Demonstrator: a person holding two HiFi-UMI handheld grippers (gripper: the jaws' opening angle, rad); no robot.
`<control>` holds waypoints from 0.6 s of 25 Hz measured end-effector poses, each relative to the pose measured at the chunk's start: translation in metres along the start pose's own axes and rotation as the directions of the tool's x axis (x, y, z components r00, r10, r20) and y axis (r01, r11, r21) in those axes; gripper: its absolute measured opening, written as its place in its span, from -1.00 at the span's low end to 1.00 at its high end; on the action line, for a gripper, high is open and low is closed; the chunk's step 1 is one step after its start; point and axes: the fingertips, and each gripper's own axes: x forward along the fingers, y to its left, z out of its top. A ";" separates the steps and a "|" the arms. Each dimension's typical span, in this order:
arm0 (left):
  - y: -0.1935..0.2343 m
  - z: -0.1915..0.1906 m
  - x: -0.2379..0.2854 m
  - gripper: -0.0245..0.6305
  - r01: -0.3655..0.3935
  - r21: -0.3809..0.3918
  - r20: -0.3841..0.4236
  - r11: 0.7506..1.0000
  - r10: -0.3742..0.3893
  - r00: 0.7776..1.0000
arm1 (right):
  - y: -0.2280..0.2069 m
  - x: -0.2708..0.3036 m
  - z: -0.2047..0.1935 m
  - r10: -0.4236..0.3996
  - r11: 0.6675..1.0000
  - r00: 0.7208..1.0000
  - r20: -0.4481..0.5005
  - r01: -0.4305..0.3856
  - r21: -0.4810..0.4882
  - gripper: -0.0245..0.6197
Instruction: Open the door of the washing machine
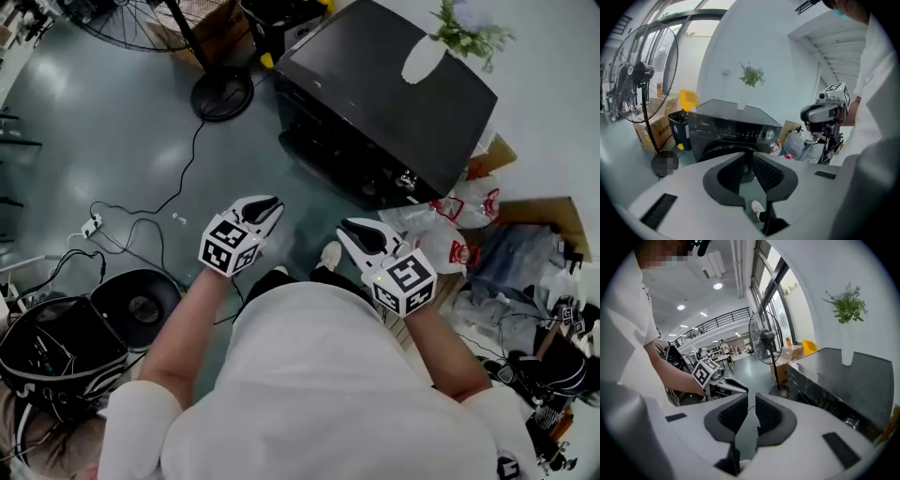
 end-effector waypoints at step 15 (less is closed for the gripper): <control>0.169 -0.034 0.133 -0.59 0.077 0.147 -0.289 0.986 -0.031 0.957 | -0.080 0.038 0.006 -0.113 0.981 0.988 -0.105 0.128 0.148 -0.72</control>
